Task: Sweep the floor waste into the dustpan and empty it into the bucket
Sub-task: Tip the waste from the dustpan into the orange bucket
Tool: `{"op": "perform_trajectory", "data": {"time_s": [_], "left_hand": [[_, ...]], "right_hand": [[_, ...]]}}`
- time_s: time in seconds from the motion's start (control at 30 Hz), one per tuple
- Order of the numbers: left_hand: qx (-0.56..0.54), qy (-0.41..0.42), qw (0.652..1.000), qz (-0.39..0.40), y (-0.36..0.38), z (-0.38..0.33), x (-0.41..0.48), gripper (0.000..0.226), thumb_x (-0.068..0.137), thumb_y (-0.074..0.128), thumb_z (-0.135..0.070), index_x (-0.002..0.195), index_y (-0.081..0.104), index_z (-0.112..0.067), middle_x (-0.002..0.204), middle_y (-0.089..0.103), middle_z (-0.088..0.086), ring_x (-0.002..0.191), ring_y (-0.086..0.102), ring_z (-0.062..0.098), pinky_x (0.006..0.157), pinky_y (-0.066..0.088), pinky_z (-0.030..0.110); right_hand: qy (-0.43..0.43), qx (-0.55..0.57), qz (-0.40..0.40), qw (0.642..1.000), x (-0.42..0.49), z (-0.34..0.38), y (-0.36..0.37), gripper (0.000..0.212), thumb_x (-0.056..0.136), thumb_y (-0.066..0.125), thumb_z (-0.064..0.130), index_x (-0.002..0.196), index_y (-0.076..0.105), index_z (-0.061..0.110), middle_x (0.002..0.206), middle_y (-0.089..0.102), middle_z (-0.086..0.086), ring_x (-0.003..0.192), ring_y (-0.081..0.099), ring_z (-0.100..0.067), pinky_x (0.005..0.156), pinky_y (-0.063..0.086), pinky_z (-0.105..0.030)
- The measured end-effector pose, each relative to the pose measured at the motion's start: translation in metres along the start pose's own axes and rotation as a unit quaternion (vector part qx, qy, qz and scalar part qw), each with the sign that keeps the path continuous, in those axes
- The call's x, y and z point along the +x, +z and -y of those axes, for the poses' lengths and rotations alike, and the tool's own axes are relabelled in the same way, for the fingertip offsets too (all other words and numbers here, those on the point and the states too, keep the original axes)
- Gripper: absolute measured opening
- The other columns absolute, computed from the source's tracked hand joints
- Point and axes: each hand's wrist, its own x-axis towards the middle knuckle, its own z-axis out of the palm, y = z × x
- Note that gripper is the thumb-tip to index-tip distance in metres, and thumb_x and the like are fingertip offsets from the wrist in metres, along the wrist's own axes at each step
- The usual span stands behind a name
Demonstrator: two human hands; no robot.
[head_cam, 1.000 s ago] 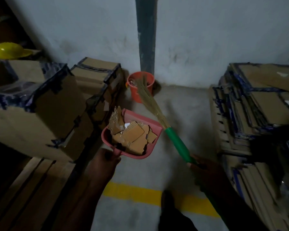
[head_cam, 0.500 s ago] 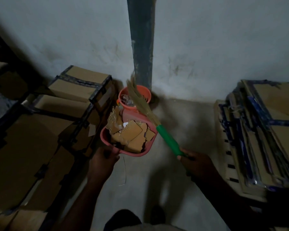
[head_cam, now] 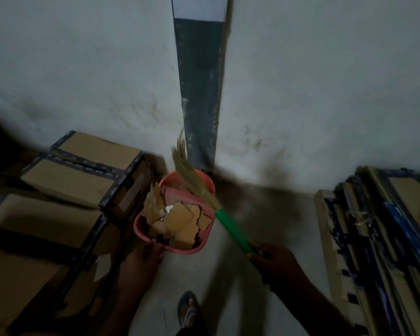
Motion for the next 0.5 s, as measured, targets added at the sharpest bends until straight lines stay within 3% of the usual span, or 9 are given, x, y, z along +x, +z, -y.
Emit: {"op": "perform_trajectory", "data": {"time_s": [0.13, 0.23, 0.3, 0.4, 0.5], "left_hand": [[0.039, 0.007, 0.999, 0.026, -0.001, -0.031, 0.098, 0.033, 0.094, 0.045, -0.062, 0.088, 0.064, -0.035, 0.086, 0.071, -0.002, 0.083, 0.067, 0.022, 0.080, 0.050, 0.037], [0.059, -0.007, 0.998, 0.033, 0.006, -0.045, 0.157, 0.040, 0.096, 0.044, -0.059, 0.101, 0.068, -0.028, 0.094, 0.072, 0.000, 0.088, 0.067, 0.021, 0.080, 0.048, 0.034], [0.052, -0.019, 0.998, 0.035, 0.014, -0.055, 0.193, 0.041, 0.096, 0.043, -0.061, 0.098, 0.069, -0.030, 0.092, 0.072, -0.003, 0.088, 0.067, 0.020, 0.080, 0.049, 0.034], [0.056, -0.042, 0.996, 0.046, 0.031, -0.081, 0.239, 0.032, 0.096, 0.047, -0.056, 0.085, 0.065, -0.031, 0.088, 0.071, -0.004, 0.085, 0.067, 0.020, 0.079, 0.049, 0.034], [0.067, -0.063, 0.995, 0.043, 0.054, -0.091, 0.284, 0.022, 0.098, 0.052, -0.045, 0.087, 0.063, -0.030, 0.093, 0.070, 0.001, 0.089, 0.067, 0.023, 0.079, 0.049, 0.033]], "right_hand": [[-0.003, -0.043, 0.005, 0.999, 0.077, 0.056, 0.011, 0.031, 0.083, 0.078, 0.021, 0.111, 0.071, 0.030, 0.083, 0.073, -0.010, 0.044, 0.054, -0.013, 0.036, 0.040, -0.022], [0.000, -0.071, 0.033, 0.997, 0.133, 0.086, 0.015, 0.030, 0.085, 0.075, 0.027, 0.113, 0.067, 0.035, 0.089, 0.072, -0.002, 0.041, 0.054, -0.005, 0.037, 0.041, -0.018], [0.003, -0.104, 0.062, 0.993, 0.172, 0.106, 0.015, 0.031, 0.086, 0.074, 0.031, 0.116, 0.067, 0.035, 0.092, 0.071, 0.005, 0.042, 0.055, 0.002, 0.039, 0.041, -0.013], [0.021, -0.127, 0.114, 0.985, 0.237, 0.126, 0.016, 0.025, 0.088, 0.071, 0.027, 0.109, 0.063, 0.038, 0.085, 0.069, 0.008, 0.042, 0.056, 0.003, 0.041, 0.039, -0.012], [0.025, -0.152, 0.169, 0.974, 0.296, 0.146, 0.017, 0.020, 0.090, 0.069, 0.029, 0.107, 0.063, 0.039, 0.078, 0.068, 0.009, 0.043, 0.056, 0.002, 0.044, 0.040, -0.013]]}}
